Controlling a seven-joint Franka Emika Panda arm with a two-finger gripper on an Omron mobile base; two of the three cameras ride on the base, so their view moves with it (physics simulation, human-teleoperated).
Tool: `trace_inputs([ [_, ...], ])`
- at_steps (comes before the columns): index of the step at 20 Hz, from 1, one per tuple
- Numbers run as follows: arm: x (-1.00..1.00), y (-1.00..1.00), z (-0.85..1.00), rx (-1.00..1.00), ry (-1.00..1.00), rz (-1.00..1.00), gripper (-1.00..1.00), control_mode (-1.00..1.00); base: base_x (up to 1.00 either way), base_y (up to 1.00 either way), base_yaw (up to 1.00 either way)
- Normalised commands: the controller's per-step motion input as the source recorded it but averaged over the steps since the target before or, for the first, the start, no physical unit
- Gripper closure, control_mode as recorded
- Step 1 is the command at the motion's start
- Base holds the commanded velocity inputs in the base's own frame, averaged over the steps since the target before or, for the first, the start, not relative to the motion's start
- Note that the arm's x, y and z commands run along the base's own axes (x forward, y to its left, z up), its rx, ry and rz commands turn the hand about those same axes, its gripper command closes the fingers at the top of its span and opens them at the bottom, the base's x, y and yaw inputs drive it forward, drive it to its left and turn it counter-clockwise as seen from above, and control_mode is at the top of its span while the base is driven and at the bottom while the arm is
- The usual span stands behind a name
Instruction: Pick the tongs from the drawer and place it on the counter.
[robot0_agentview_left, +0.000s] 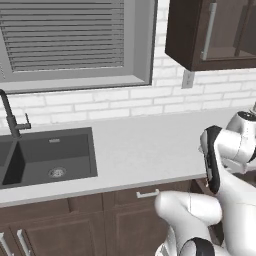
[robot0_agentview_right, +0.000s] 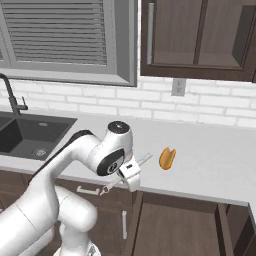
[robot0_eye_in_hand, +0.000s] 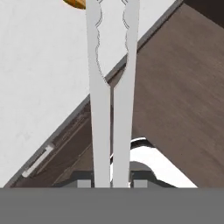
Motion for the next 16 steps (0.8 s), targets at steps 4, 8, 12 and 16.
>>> trace_inputs([
  [4, 1.00, 1.00, 1.00, -0.21, 0.01, -0.07, 1.00, -1.00, 0.00, 0.00, 0.00],
  [8, 1.00, 0.97, 0.63, -0.18, 0.21, -0.15, 1.00, -1.00, 0.00, 0.00, 0.00],
  [12, 0.86, 0.64, -0.01, -0.14, 0.45, -0.05, 1.00, -1.00, 0.00, 0.00, 0.00],
  [16, 0.52, -0.04, -0.40, 0.00, 0.02, 0.00, 1.00, -1.00, 0.00, 0.00, 0.00],
])
